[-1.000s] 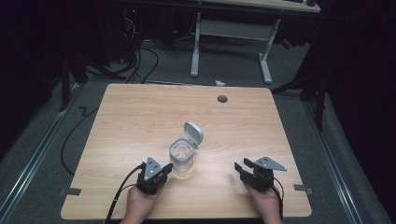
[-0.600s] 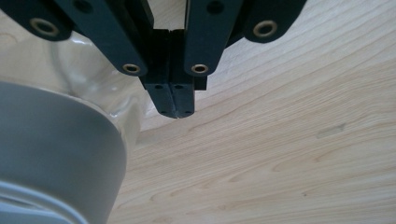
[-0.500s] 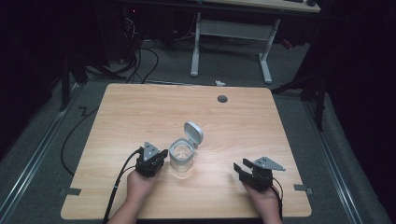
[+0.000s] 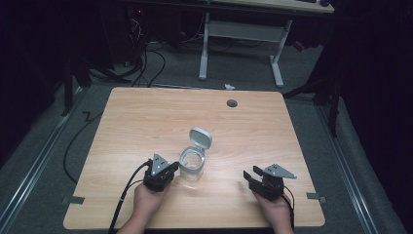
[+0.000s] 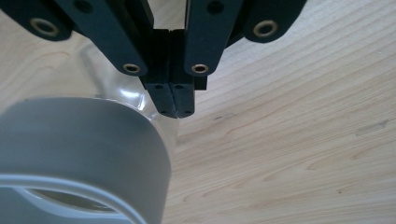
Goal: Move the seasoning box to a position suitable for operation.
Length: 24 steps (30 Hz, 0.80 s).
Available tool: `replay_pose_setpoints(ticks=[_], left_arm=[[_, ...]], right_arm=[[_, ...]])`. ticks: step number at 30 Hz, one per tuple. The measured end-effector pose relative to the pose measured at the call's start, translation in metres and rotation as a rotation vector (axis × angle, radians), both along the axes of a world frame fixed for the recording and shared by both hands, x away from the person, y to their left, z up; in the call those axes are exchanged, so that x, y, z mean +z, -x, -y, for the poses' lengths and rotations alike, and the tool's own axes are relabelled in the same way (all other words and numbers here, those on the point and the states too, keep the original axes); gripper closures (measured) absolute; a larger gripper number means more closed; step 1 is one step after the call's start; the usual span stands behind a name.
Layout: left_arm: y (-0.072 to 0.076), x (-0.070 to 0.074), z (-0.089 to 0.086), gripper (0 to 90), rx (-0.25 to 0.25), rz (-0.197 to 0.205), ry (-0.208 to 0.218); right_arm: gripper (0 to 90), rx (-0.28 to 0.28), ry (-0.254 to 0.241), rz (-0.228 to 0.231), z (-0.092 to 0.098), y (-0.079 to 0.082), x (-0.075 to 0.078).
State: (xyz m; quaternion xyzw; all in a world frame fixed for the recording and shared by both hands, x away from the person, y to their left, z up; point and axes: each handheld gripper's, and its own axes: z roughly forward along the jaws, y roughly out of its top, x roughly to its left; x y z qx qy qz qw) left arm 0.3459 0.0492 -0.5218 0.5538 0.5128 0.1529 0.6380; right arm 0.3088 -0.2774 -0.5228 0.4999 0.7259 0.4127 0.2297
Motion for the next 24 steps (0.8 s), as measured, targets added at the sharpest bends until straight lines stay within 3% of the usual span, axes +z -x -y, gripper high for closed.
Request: replay_pose_setpoints(ticks=[11, 24], left_arm=[[0.017, 0.003, 0.013, 89.7, -0.050, 0.011, 0.008], [0.025, 0.002, 0.002, 84.4, -0.033, 0.005, 0.020]], right_arm=[[50.6, 0.000, 0.008, 0.013, 0.001, 0.000, 0.000], [52.3, 0.000, 0.000, 0.011, 0.001, 0.000, 0.000]])
